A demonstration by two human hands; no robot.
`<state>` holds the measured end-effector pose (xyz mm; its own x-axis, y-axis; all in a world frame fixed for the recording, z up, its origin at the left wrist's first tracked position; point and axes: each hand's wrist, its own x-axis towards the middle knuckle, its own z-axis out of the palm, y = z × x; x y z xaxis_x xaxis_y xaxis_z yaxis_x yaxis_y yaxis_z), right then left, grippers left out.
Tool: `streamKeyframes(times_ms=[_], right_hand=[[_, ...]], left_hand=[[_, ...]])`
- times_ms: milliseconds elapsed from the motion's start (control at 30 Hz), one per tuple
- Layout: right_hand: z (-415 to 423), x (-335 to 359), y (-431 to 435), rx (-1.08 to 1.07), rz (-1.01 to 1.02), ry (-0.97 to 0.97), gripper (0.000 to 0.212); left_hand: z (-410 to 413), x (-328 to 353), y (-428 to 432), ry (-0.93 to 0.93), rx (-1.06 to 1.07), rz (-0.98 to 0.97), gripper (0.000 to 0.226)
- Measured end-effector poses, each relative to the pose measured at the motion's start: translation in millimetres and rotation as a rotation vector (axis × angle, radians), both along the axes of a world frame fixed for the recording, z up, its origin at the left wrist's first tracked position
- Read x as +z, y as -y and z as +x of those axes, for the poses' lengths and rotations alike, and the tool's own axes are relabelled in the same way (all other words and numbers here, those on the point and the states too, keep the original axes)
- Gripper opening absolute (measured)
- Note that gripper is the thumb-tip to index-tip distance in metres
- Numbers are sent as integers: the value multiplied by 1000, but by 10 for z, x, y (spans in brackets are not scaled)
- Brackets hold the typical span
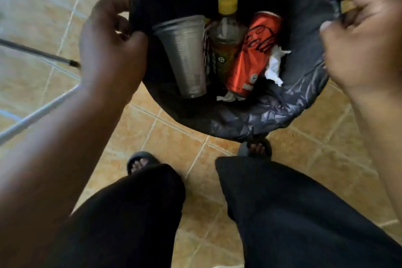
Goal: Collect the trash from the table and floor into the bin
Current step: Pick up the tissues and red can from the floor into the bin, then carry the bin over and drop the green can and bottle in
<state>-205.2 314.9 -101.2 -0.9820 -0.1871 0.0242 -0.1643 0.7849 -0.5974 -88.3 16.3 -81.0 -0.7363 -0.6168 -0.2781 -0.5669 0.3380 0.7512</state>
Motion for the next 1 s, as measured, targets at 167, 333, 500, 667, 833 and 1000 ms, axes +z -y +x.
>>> streamKeyframes(times_ms=[167,333,500,667,833,1000], right_hand=[[509,1290,-143,-78,22,98,51],[652,2929,-390,-109,-26,148,52],[571,4485,-780,-77,-65,107,51],[280,5552,-1079,-40,-116,-3,49],[-183,6116,-1192,-42,-152,-111,48],[-794,6356,-1088,-56,-146,-136,47]], left_hand=[[362,1248,-355,86,65,107,39],[473,2901,-714,151,72,141,42],[386,4438,-1061,63,95,145,45],[164,5487,-1290,-64,101,143,46],[-269,6032,-1355,-149,66,121,43],[-882,6226,-1267,-185,33,142,37]])
